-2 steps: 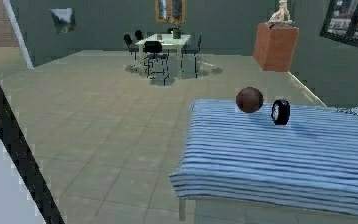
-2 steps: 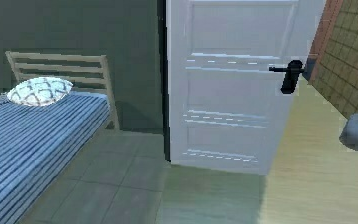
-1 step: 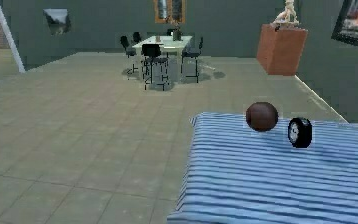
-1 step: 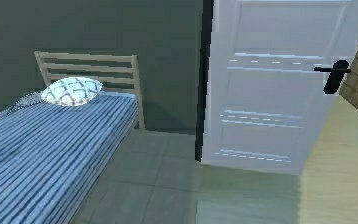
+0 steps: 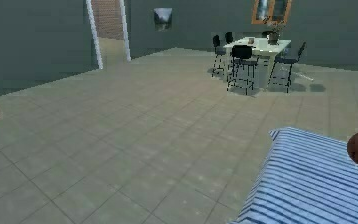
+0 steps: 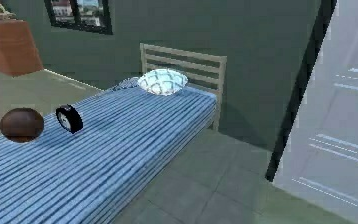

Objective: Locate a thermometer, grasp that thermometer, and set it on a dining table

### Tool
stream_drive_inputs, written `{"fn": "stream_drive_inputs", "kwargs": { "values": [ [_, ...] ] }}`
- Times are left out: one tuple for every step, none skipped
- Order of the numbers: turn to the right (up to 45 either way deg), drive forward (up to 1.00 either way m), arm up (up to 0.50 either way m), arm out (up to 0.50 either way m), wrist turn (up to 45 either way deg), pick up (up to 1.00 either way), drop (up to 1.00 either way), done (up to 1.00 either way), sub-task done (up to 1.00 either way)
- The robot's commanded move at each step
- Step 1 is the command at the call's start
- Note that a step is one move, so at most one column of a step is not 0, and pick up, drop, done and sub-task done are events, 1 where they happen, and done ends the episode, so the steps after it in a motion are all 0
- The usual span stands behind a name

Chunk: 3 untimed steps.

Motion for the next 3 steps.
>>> {"fn": "stream_drive_inputs", "kwargs": {
  "values": [
    [0.0,0.40,0.00,0.00,0.0,0.00,0.00,0.00,0.00],
    [-45.0,0.00,0.00,0.00,0.0,0.00,0.00,0.00,0.00],
    [-9.0,0.00,0.00,0.00,0.0,0.00,0.00,0.00,0.00]
  ]
}}
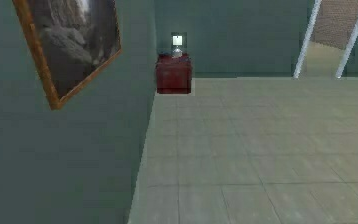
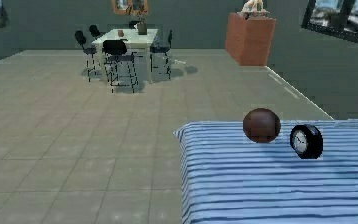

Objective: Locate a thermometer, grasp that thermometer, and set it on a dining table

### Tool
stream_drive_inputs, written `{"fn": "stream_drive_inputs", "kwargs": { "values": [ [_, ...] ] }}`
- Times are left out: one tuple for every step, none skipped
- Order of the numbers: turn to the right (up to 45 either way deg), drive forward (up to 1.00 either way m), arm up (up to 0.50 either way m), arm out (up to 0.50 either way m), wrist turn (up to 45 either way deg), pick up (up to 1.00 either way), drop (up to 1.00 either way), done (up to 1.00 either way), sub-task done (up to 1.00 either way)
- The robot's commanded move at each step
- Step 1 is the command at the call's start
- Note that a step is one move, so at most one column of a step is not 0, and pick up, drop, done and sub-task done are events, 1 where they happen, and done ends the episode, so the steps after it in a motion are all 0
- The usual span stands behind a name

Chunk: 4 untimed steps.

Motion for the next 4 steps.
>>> {"fn": "stream_drive_inputs", "kwargs": {
  "values": [
    [0.0,1.00,0.00,0.00,0.0,0.00,0.00,0.00,0.00],
    [0.0,1.00,0.00,0.00,0.0,0.00,0.00,0.00,0.00],
    [-3.0,0.00,0.00,0.00,0.0,0.00,0.00,0.00,0.00],
    [0.0,1.00,0.00,0.00,0.0,0.00,0.00,0.00,0.00]
  ]
}}
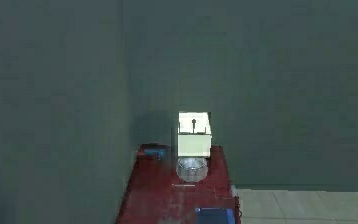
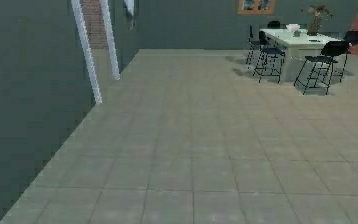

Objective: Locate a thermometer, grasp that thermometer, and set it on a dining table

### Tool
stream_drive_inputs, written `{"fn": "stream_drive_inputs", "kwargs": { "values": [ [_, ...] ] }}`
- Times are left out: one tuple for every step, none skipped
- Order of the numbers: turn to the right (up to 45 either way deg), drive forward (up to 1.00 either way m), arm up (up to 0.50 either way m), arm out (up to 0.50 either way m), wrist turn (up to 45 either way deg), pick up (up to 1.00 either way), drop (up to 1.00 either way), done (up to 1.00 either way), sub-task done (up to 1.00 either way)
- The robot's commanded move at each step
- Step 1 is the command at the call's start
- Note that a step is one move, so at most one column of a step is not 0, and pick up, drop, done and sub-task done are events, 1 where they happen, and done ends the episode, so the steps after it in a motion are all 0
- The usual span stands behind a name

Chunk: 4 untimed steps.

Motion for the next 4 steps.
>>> {"fn": "stream_drive_inputs", "kwargs": {
  "values": [
    [-12.0,0.00,0.00,0.00,0.0,0.00,0.00,0.00,0.00],
    [0.0,0.10,0.00,0.00,0.0,0.00,0.00,0.00,0.00],
    [-45.0,0.00,0.00,0.00,0.0,0.00,0.00,0.00,0.00],
    [-39.0,0.00,0.00,0.00,0.0,0.00,0.00,0.00,0.00]
  ]
}}
